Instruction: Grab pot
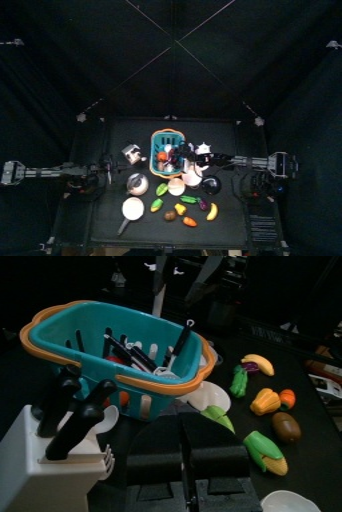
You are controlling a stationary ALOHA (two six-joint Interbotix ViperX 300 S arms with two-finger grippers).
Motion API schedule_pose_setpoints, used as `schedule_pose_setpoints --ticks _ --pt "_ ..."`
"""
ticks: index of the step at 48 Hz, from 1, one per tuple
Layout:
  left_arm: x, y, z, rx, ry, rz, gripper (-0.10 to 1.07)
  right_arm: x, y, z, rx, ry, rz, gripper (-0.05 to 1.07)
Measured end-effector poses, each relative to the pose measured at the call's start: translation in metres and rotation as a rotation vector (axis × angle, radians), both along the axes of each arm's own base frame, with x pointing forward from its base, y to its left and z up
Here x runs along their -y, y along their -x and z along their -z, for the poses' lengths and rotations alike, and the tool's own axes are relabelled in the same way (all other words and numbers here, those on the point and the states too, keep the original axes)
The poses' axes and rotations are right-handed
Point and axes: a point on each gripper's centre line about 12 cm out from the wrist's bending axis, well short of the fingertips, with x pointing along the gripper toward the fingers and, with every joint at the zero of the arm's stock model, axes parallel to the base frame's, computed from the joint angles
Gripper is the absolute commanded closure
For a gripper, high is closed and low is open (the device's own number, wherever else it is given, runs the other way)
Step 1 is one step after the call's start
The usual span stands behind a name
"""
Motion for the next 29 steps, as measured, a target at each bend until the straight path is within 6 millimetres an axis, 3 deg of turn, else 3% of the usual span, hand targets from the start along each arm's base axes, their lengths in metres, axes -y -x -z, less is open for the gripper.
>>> schedule_pose_setpoints --ticks 9,19,29 --pt "0.0 0.0 0.0 0.0 0.0 0.0 0.99 -0.006 0.01 -0.01 0.025 0.007 -0.009 0.16" --pt "0.001 -0.002 -0.006 0.017 -0.003 0.006 0.99 -0.039 0.027 -0.015 0.042 -0.001 -0.08 0.19" --pt "0.011 -0.006 -0.012 0.03 -0.004 0.067 0.88 -0.076 0.043 -0.02 0.056 0.0 -0.163 0.38"
